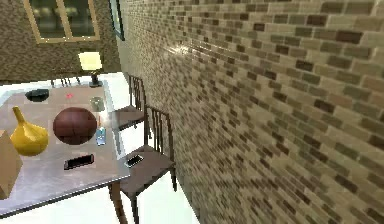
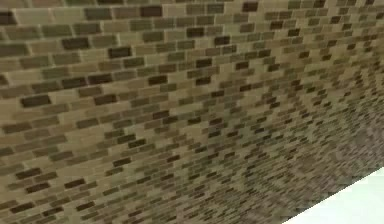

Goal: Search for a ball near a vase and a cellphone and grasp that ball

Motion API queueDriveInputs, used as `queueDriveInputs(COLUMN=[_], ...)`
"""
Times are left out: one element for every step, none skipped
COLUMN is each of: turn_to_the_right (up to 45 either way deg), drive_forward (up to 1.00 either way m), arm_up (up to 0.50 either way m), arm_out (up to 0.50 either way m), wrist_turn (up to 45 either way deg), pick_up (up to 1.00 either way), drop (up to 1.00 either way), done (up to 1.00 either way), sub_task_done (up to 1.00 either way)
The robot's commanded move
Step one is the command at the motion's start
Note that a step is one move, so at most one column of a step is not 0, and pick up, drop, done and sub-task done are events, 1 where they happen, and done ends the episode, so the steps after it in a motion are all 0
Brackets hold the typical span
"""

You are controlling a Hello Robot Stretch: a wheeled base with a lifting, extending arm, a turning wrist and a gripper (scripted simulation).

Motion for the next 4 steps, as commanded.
queueDriveInputs(turn_to_the_right=[0.0,-45.0,-45.0,-39.0], drive_forward=[0.35,0.0,0.0,0.0], arm_up=[0.0,0.0,0.0,0.0], arm_out=[0.0,0.0,0.0,0.0], wrist_turn=[0.0,0.0,0.0,0.0], pick_up=[0.0,0.0,0.0,0.0], drop=[0.0,0.0,0.0,0.0], done=[0.0,0.0,0.0,0.0], sub_task_done=[0.0,0.0,0.0,0.0])
